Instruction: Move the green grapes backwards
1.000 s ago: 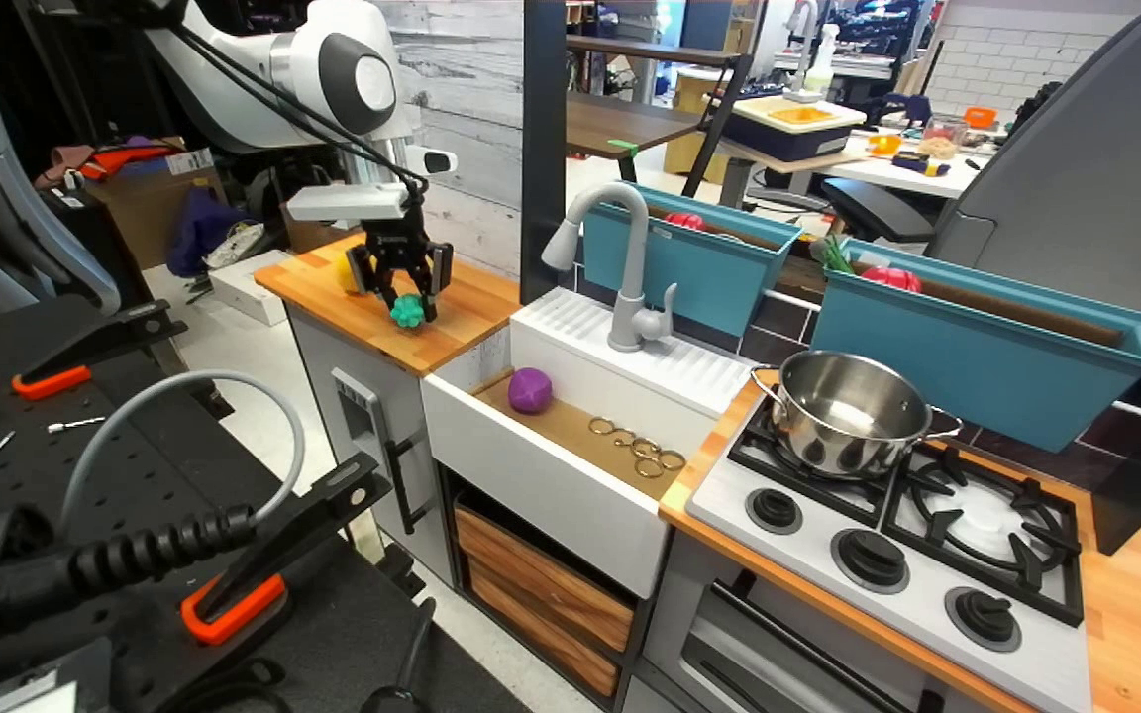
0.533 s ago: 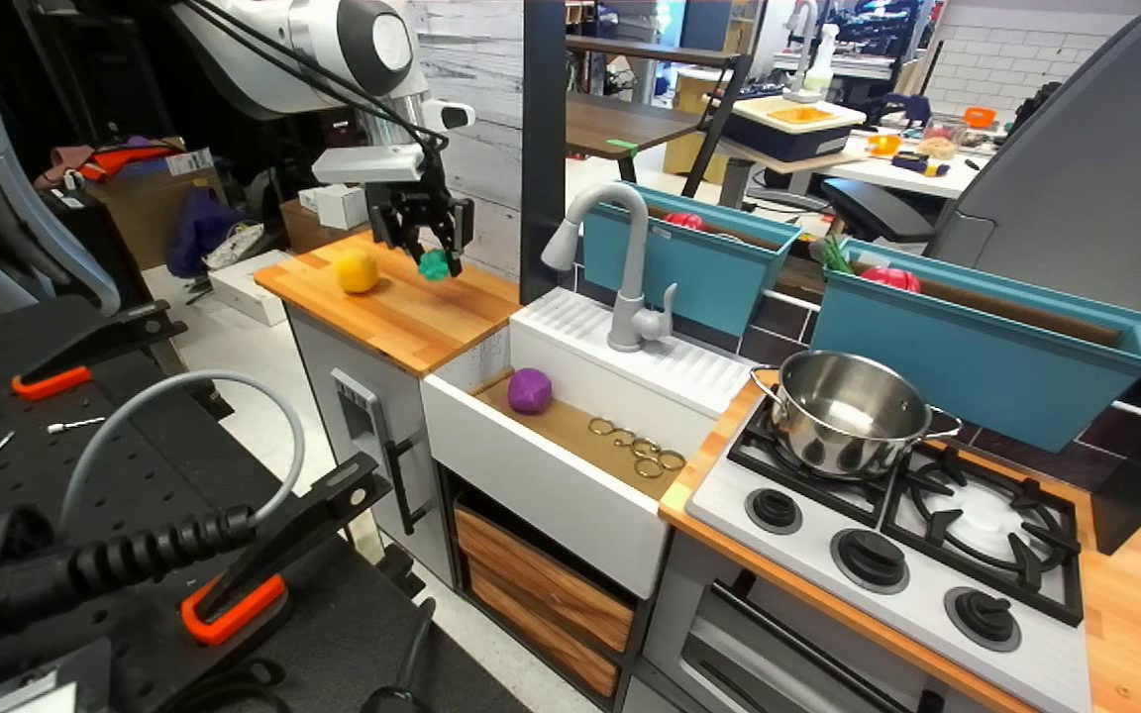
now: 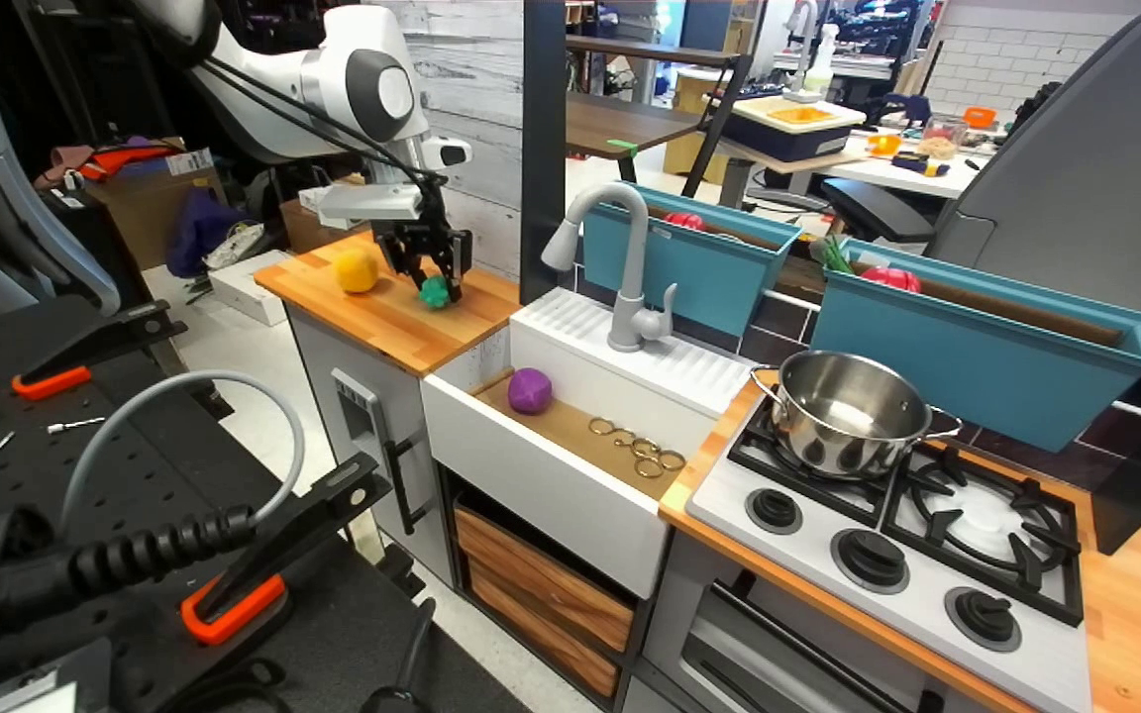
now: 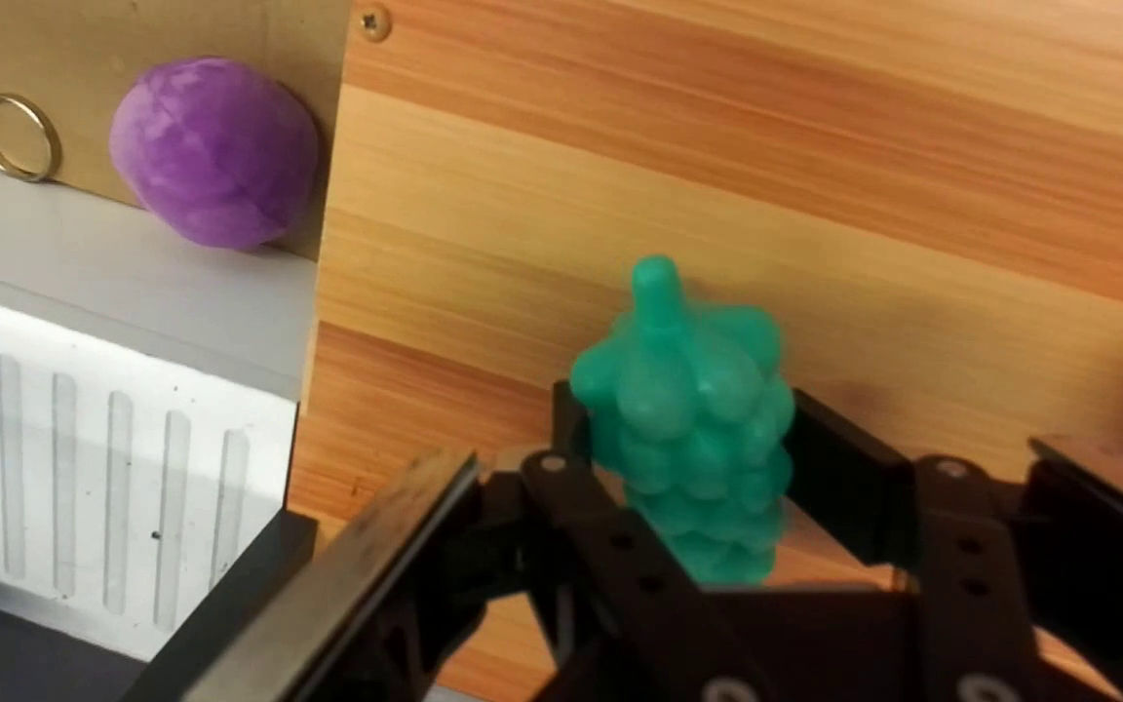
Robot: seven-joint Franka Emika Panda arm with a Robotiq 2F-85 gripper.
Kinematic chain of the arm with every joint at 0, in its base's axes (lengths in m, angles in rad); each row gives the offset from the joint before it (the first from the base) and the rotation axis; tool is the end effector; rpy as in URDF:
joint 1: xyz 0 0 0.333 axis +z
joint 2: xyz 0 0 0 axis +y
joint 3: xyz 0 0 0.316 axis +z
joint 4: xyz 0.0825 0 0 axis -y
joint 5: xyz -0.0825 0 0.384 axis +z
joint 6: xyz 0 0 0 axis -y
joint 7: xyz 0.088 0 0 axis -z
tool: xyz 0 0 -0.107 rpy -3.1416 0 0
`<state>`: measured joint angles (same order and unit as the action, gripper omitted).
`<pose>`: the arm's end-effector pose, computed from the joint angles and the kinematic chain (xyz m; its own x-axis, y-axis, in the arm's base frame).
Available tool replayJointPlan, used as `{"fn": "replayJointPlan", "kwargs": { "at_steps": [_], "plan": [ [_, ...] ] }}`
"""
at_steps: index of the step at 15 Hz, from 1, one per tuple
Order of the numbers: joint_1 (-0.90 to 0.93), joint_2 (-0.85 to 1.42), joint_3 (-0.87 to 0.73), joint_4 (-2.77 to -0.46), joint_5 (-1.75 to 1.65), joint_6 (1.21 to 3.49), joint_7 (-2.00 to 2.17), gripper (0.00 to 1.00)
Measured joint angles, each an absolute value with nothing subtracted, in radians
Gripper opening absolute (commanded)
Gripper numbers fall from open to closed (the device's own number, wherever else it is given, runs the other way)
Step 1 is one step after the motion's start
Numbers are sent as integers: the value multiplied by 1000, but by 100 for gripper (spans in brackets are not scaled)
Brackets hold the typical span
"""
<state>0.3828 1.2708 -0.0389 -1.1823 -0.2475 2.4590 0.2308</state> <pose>0.6779 0.2507 -0.0027 0.9438 0.3292 0.0283 0.3182 -0.9287 0.1902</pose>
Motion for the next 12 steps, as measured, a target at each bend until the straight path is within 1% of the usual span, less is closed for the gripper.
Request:
{"fn": "replayJointPlan", "kwargs": {
  "at_steps": [4,5,6,8,9,12],
  "plan": [
    [384,1338,-47,-1075,-247,2420,237,25],
    [384,1349,-47,-1052,-247,2405,240,75],
    [384,1359,-47,-1030,-247,2387,242,76],
    [386,1378,-49,-996,-247,2365,246,89],
    [386,1388,-50,-980,-248,2358,246,98],
    [388,1402,-51,-955,-249,2354,246,100]
  ]
}}
